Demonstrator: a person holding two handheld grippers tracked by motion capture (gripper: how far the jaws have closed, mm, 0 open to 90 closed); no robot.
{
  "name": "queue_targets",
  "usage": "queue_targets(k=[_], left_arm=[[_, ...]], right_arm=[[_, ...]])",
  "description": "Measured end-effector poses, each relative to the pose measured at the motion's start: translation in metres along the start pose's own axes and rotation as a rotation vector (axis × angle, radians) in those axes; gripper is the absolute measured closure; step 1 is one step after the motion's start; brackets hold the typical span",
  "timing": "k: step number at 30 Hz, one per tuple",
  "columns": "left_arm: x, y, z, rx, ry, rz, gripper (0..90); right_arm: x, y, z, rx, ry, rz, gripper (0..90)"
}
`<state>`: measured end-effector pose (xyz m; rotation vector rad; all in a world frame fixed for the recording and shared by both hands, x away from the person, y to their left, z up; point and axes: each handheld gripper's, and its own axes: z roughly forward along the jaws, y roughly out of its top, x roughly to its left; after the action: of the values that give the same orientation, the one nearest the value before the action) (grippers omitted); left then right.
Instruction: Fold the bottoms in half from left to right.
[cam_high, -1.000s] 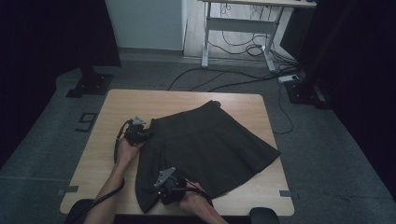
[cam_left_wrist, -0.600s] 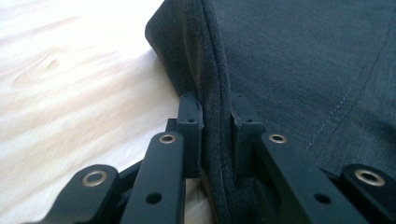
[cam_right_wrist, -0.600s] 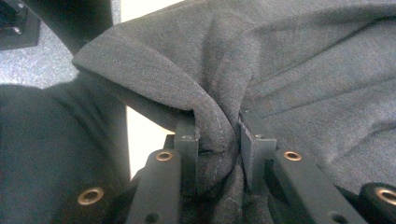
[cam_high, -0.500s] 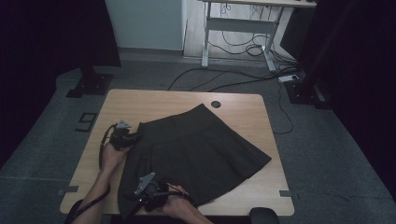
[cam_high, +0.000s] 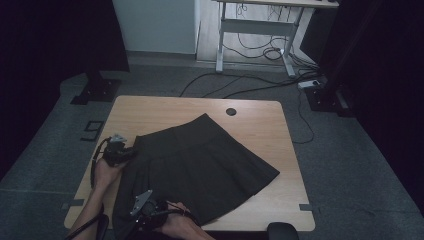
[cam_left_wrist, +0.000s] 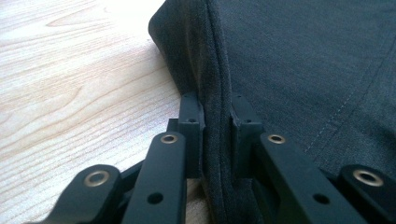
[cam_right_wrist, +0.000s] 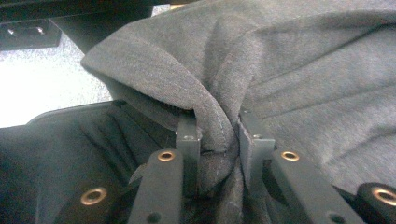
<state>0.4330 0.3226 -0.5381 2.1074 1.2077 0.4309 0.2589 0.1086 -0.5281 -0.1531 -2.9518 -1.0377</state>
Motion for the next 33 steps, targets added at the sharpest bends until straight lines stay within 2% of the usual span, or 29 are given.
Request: queue_targets(k=[4, 6, 9, 14, 19, 24, 30, 33], left_arm=[[-0.008, 0.012, 0.0, 0.072, 0.052, 0.072, 81.2], [-0.012, 0.018, -0.001, 0.086, 0.071, 0.098, 82.3], [-0.016, 0.029, -0.006, 0.065, 0.087, 0.106, 83.2], [-0.021, 0.052, -0.015, 0.017, 0.089, 0.113, 83.7], [-0.029, 0.08, -0.02, -0.043, 0.053, 0.105, 83.8], [-0.039, 0.103, -0.017, -0.089, 0.003, 0.085, 83.9], [-0.056, 0.128, -0.005, -0.128, -0.038, 0.089, 84.2], [-0.066, 0.14, 0.005, -0.13, -0.053, 0.105, 84.2]], right_arm=[[-0.001, -0.002, -0.012, -0.013, -0.02, 0.0, 75.7], [-0.002, -0.004, -0.019, -0.025, -0.031, -0.002, 76.0], [-0.004, -0.007, -0.032, -0.044, -0.053, 0.002, 76.1], [-0.015, -0.017, -0.06, -0.078, -0.11, 0.026, 76.2], [-0.028, -0.034, -0.085, -0.106, -0.158, 0.079, 76.5], [-0.038, -0.052, -0.109, -0.134, -0.211, 0.118, 76.7], [-0.047, -0.074, -0.137, -0.15, -0.268, 0.165, 76.7], [-0.051, -0.085, -0.15, -0.151, -0.3, 0.19, 76.7]])
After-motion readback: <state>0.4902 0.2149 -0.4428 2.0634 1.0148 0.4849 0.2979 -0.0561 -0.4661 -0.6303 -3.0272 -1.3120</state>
